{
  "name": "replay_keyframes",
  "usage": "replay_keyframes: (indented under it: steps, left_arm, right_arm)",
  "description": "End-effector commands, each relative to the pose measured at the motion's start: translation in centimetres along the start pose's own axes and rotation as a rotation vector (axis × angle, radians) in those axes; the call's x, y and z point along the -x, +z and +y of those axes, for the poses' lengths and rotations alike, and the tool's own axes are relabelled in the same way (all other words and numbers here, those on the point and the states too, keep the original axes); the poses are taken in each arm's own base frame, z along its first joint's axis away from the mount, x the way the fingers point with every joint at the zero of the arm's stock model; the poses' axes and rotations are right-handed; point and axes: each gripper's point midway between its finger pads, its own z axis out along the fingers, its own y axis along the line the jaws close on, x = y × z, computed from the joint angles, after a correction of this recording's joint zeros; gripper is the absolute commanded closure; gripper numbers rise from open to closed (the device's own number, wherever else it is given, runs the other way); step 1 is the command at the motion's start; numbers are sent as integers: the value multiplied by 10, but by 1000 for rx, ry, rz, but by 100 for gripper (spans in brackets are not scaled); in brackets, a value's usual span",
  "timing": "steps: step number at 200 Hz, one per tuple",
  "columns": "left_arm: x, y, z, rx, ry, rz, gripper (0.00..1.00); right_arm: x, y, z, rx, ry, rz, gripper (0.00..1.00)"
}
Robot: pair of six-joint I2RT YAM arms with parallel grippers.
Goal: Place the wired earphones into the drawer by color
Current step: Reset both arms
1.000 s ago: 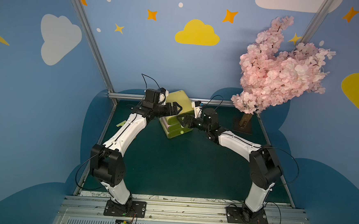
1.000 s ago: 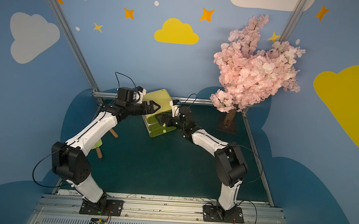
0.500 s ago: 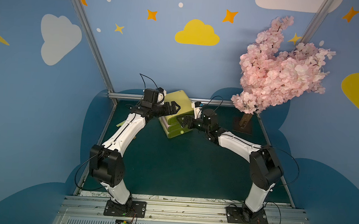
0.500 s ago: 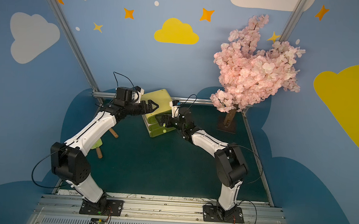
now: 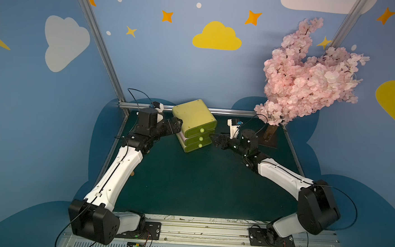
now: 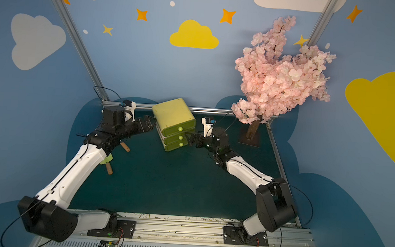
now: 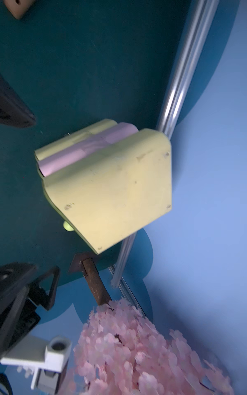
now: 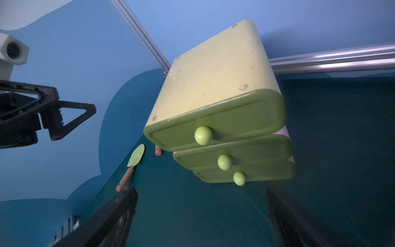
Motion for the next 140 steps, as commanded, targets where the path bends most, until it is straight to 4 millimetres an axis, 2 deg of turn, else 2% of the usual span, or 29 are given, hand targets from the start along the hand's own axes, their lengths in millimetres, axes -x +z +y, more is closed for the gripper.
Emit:
replay_keyframes:
  steps: [1, 22, 47, 68, 75, 77, 82, 113, 140]
  left_arm:
    - [-15, -14, 25, 75, 36, -71, 0]
    - [-34, -37, 40, 101, 97, -129, 0]
    - [-50, -65, 54, 134, 148, -200, 0]
    - [-64, -80, 65, 156, 184, -228, 0]
    - [-67, -84, 67, 164, 197, -235, 0]
    - [-68, -85, 68, 166, 200, -239, 0]
    - [-69, -88, 70, 171, 208, -247, 0]
    - [-67, -97, 79, 210, 250, -329, 0]
    - [-63, -95, 80, 218, 332, -382, 0]
  right_arm:
    - [0, -32, -14, -97, -34, -26, 2]
    - [-11, -67, -38, -263, -36, 5, 2]
    - [-17, -104, -46, -353, -140, 12, 2]
    - [-20, -132, -53, -415, -191, -12, 2]
    - [-15, -141, -52, -430, -203, -36, 2]
    - [-23, -143, -56, -440, -202, -22, 2]
    - [-25, -148, -60, -458, -208, -25, 2]
    - [-28, -173, -74, -549, -239, -79, 2]
    - [-29, -185, -93, -655, -225, -98, 2]
